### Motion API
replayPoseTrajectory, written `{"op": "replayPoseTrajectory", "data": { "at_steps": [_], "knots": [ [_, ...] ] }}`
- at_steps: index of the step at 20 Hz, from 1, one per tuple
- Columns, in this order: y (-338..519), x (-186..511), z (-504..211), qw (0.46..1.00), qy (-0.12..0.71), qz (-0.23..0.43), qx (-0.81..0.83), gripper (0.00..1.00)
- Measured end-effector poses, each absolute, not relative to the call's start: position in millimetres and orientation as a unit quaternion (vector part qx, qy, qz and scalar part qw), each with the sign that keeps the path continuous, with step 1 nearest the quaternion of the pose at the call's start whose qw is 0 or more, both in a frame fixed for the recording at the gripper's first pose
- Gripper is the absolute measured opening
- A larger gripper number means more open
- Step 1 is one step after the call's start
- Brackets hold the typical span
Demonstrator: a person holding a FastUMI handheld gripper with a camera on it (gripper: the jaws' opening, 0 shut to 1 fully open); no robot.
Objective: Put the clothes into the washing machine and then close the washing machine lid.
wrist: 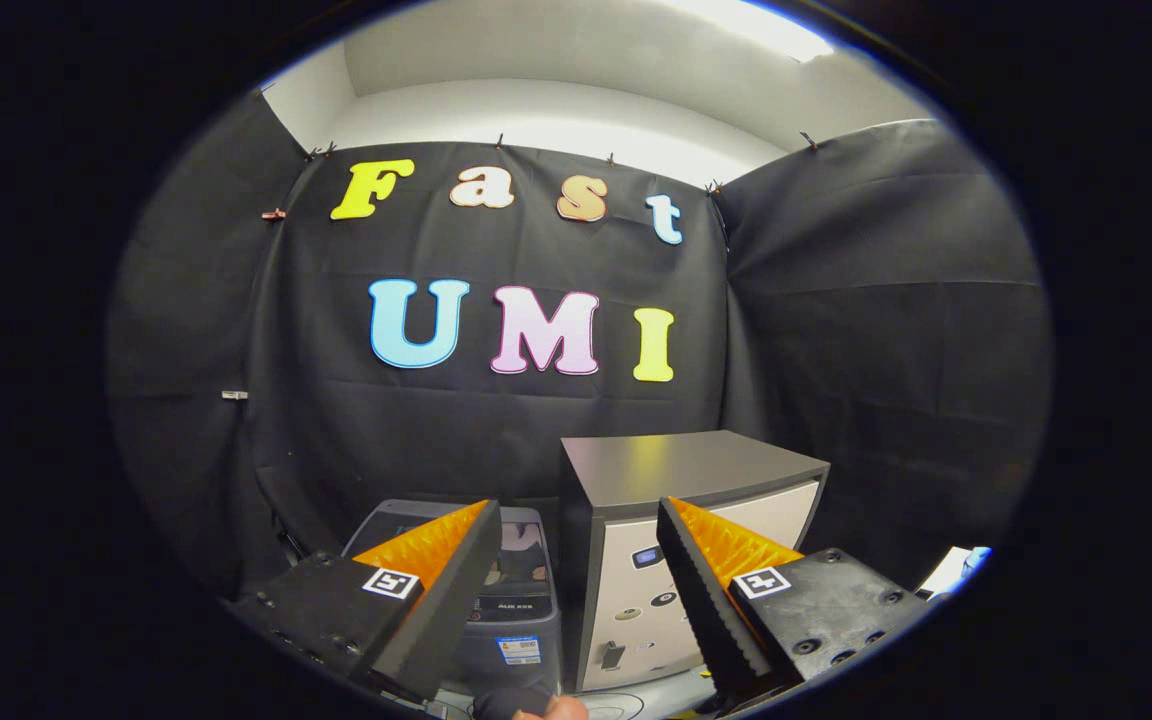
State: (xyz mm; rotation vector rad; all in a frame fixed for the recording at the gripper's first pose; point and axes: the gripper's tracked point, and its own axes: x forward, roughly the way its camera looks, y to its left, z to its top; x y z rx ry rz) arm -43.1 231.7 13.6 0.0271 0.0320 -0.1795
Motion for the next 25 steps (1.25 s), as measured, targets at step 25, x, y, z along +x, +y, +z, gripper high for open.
{"op": "replayPoseTrajectory", "data": {
  "at_steps": [25],
  "knots": [
    [233.2,-41.7,9.2,0.996,0.019,-0.088,0.009,0.98]
  ]
}}
